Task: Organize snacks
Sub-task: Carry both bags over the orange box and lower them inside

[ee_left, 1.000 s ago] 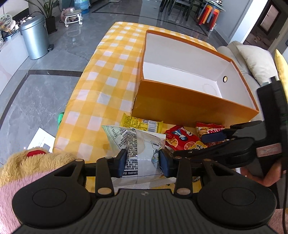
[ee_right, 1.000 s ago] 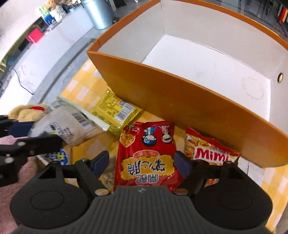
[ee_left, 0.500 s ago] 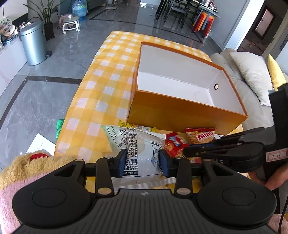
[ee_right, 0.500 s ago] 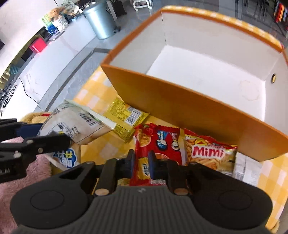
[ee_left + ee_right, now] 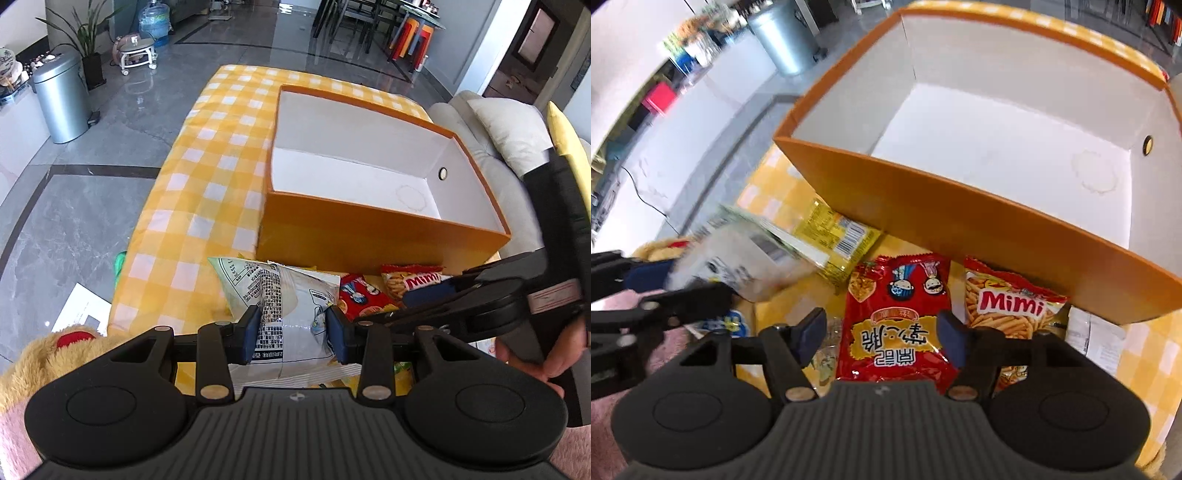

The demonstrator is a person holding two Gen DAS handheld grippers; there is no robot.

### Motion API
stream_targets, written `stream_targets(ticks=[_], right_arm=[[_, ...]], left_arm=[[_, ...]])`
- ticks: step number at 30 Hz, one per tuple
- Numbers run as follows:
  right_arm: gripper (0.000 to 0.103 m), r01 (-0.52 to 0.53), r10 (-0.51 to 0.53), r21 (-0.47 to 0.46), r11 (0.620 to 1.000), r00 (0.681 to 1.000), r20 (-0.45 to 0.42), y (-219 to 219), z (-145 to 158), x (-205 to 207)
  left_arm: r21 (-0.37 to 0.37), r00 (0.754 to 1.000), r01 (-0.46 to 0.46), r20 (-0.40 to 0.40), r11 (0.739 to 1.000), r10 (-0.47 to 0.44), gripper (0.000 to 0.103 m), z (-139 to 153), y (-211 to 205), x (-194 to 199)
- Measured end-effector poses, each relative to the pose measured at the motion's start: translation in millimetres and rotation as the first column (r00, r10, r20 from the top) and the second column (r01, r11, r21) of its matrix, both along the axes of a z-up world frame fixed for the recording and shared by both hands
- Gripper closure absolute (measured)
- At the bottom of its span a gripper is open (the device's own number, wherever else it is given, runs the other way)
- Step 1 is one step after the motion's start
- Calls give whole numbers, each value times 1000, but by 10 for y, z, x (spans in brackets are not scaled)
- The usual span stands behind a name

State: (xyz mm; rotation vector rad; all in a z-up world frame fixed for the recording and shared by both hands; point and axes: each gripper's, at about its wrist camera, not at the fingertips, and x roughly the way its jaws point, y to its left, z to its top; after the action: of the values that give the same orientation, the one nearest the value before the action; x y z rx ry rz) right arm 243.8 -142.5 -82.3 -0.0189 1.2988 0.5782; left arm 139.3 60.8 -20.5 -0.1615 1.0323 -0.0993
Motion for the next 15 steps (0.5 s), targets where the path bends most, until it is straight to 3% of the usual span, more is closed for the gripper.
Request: stream_targets(ticks=[6, 9, 13, 15], right_arm=[[32, -4, -3, -87, 996, 997, -79, 145, -256, 180], [27, 0, -10, -86, 996, 993, -120, 187, -342, 257], [28, 5, -21, -96, 995, 986, -163, 222, -480, 297], [35, 24, -40, -95, 995, 985, -165, 205, -512, 314]], left_arm=[[-8, 1000, -22, -12, 1000, 22, 59, -23, 77, 14], [-20, 999, -21, -27, 1000, 20, 59, -48, 95, 34], [-24, 999, -26, -31, 999, 25, 59, -57, 118, 48], [-26, 999, -27, -34, 999, 26, 59, -62, 123, 49]])
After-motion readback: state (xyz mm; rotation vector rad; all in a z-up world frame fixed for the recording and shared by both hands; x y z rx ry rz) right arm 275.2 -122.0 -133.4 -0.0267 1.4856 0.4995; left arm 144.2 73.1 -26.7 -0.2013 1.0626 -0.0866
